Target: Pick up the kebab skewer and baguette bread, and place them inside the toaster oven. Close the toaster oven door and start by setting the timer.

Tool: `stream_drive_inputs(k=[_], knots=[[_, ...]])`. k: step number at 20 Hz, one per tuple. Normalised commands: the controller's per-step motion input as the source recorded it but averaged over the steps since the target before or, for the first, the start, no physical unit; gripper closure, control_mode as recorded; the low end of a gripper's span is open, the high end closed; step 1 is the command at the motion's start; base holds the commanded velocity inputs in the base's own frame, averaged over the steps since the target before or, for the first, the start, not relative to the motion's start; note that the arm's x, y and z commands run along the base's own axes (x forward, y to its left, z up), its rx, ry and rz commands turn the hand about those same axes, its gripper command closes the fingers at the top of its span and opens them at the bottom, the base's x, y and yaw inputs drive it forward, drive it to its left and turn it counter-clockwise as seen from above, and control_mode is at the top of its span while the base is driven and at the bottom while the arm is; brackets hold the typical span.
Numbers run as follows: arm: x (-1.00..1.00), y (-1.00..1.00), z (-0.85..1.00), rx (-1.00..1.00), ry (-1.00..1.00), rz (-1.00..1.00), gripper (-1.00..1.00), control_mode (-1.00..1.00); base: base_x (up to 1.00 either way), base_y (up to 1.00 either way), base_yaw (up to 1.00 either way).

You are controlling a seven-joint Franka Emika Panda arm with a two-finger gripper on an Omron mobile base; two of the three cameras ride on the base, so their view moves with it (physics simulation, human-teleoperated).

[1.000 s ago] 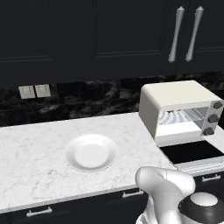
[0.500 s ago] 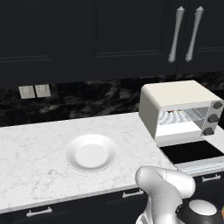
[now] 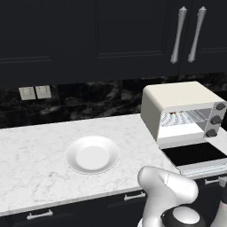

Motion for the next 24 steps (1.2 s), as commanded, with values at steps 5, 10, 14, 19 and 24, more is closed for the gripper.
stream_drive_inputs(k=[5, 10, 14, 19, 24], knots=[[0.14, 0.04, 0.01, 0.00, -0.01, 0.00, -1.00, -1.00, 0.00, 0.00, 0.00], [0.29, 0.00, 0.00, 0.00, 0.00, 0.00, -1.00, -1.00, 0.00, 0.00, 0.00], [0.20, 0.00, -0.01, 0.00, 0.00, 0.00, -1.00, -1.00, 0.00, 0.00, 0.00], [0.18, 0.00, -0.08, 0.00, 0.00, 0.00, -1.00, -1.00, 0.00, 0.00, 0.00], [0.14, 0.00, -0.16, 0.00, 0.00, 0.00, -1.00, -1.00, 0.00, 0.00, 0.00]])
